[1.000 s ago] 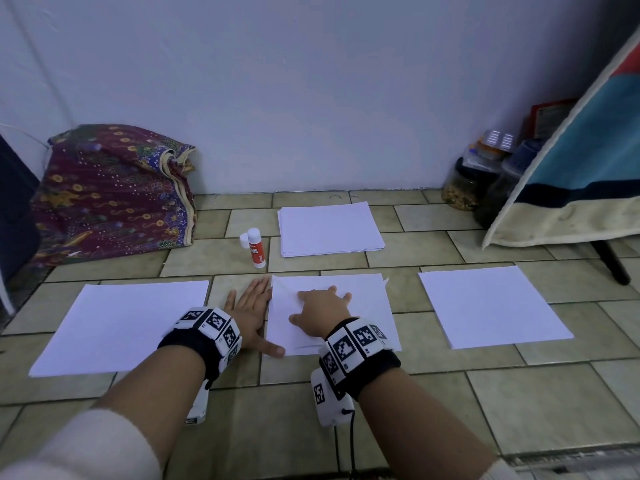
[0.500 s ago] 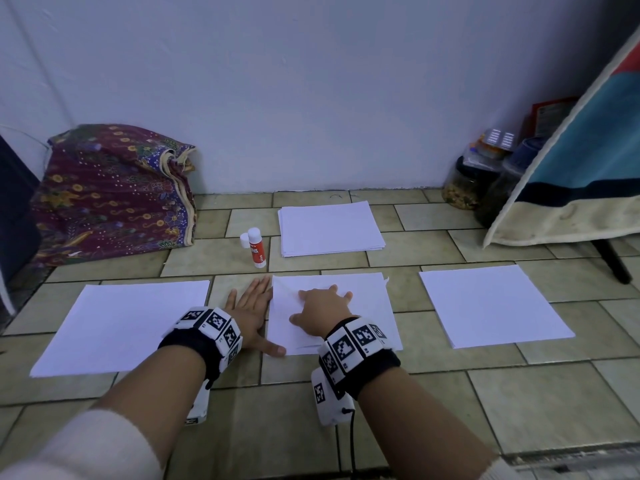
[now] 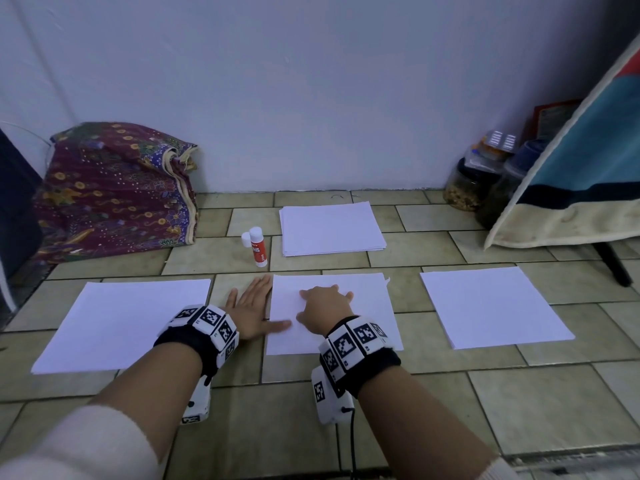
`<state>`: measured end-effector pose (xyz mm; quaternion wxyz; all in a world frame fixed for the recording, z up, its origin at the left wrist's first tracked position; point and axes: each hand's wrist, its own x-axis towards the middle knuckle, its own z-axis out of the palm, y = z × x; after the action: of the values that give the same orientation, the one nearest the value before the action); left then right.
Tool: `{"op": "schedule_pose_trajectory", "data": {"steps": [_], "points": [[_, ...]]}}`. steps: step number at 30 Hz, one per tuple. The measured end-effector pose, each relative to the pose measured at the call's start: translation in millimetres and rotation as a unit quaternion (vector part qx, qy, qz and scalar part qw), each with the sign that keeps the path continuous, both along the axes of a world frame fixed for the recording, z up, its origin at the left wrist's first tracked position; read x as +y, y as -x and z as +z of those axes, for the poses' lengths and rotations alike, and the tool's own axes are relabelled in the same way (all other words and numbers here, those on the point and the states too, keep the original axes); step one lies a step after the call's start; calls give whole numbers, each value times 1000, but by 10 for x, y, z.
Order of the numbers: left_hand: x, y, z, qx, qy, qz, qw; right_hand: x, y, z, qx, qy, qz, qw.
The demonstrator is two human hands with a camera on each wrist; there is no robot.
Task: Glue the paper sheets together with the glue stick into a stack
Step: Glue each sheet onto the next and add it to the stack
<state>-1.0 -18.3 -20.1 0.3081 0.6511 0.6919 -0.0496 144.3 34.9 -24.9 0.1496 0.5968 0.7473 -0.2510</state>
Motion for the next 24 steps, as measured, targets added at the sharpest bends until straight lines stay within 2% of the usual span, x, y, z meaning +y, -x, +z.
{"op": "schedule_pose_trajectory", "data": {"steps": [6, 13, 18, 24], "points": [[40, 12, -30, -14, 5, 29, 999, -43, 4, 56, -4, 3, -5, 1000], [11, 7, -6, -1, 12, -6, 1000, -192, -120, 316, 33, 28, -32, 999], [-9, -57, 81, 80, 39, -74, 993, -216, -80, 390, -6, 12, -11, 1000], [77, -217, 242, 188, 73, -106, 974, -248, 39, 481, -77, -9, 30, 997]]}}
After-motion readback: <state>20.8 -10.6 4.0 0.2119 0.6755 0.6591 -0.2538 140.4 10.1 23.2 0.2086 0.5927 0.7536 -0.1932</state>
